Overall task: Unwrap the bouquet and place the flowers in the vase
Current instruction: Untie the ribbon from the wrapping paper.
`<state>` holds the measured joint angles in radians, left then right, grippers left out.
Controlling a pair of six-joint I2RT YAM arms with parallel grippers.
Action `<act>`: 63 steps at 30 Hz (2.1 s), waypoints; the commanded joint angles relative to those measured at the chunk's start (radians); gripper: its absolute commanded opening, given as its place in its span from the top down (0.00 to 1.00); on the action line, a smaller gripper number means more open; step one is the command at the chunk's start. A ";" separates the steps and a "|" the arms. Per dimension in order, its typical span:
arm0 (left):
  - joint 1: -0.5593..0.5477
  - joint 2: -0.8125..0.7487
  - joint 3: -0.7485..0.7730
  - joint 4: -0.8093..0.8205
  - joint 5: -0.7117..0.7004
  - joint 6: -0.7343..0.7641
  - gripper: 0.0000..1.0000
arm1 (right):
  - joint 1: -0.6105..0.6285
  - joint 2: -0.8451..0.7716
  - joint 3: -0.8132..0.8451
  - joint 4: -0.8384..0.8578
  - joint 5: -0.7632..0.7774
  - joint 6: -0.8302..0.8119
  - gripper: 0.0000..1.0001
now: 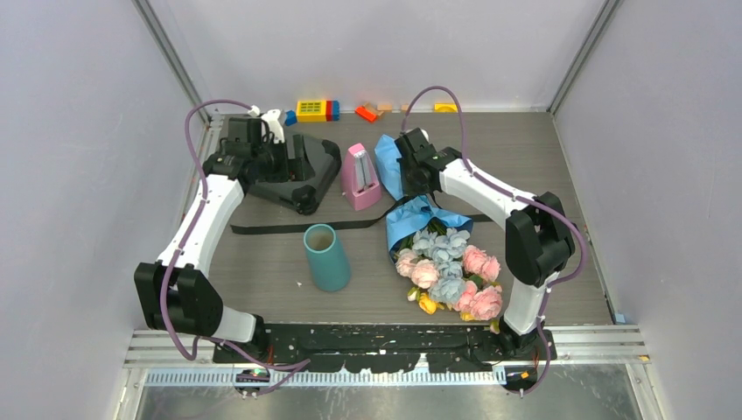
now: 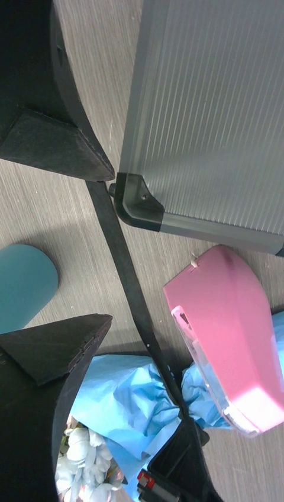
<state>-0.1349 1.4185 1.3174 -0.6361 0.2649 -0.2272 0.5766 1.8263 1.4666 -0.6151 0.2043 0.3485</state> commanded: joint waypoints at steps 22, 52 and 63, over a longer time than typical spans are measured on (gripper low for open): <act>-0.414 0.187 0.101 0.277 0.150 -0.125 0.19 | -0.208 -0.167 -0.174 0.154 -0.329 -0.095 0.68; -0.484 0.512 0.193 0.321 0.119 -0.140 0.31 | -0.182 -0.178 -0.202 0.163 -0.367 -0.078 0.68; -0.510 0.544 0.222 0.291 0.065 -0.100 0.36 | -0.168 -0.197 -0.225 0.180 -0.224 0.065 0.68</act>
<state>-0.6334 1.9545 1.4914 -0.3275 0.3664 -0.3614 0.4068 1.6947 1.2541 -0.4633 -0.0925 0.3405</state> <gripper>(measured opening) 0.644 0.321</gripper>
